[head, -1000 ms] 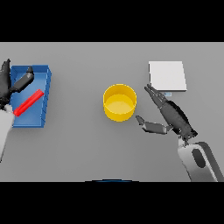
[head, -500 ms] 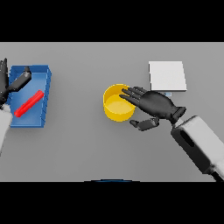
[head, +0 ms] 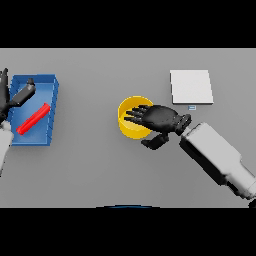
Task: Pick up the red beaker and tilt it to pour out 1 green nut into yellow bowl. Pick up the yellow bowl and place it on the metallic measuring scale.
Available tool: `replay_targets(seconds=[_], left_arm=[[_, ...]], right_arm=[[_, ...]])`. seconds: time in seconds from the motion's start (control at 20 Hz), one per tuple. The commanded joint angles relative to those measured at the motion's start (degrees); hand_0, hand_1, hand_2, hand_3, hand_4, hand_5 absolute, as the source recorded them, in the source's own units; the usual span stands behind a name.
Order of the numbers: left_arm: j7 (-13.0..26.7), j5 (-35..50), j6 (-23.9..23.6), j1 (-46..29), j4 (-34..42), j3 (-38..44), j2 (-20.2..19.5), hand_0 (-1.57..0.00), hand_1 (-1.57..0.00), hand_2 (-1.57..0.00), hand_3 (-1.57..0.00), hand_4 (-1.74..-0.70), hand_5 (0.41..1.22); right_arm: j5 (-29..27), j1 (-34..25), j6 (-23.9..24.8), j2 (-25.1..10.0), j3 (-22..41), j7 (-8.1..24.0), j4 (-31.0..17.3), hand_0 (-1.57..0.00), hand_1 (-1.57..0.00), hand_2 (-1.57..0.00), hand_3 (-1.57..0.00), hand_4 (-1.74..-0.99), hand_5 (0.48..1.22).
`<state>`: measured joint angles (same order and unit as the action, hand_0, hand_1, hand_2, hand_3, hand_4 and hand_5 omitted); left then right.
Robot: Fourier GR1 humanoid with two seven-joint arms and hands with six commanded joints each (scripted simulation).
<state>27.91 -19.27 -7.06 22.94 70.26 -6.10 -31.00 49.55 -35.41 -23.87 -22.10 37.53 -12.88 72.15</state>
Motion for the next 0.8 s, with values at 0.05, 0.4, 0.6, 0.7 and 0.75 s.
replay_targets(seconds=[0.05,0.4,0.6,0.7,0.75], left_arm=[[-0.24,0.32,0.15,0.22,-0.02,0.44,-0.44,0.0,0.0,0.0,0.0,-0.74,0.699],[-0.43,0.66,0.21,0.14,-0.49,0.86,-0.66,0.0,0.0,0.0,0.0,-0.74,0.699],[-0.98,0.76,0.34,0.22,-1.25,0.99,-0.79,0.0,0.0,0.0,0.0,-0.74,0.697],[-1.51,0.98,0.28,0.2,-1.92,1.27,-0.82,0.0,0.0,0.0,0.0,-0.75,0.7],[-1.34,1.03,0.35,-0.21,-1.31,1.22,-0.89,0.0,0.0,0.0,0.0,-0.75,0.701]], right_arm=[[0.52,-1.81,-1.67,0.49,0.92,0.36,-1.44,0.0,0.0,0.0,0.0,-1.25,0.733],[2.16,-5.59,-2.46,2.7,2.99,0.48,-8.15,0.0,0.0,0.0,0.0,-1.265,0.74],[1.52,-6.19,-4.98,4.02,3.02,2.21,-9.83,0.0,0.0,-0.01,-0.05,-1.285,0.753],[0.82,-5.74,-6.46,4.22,2.55,3.25,-10.28,0.0,-0.01,-0.04,-0.1,-1.293,0.776],[0.71,-5.89,-6.7,4.22,2.39,3.38,-10.78,-0.03,-0.04,-0.07,-0.14,-1.302,0.805]])
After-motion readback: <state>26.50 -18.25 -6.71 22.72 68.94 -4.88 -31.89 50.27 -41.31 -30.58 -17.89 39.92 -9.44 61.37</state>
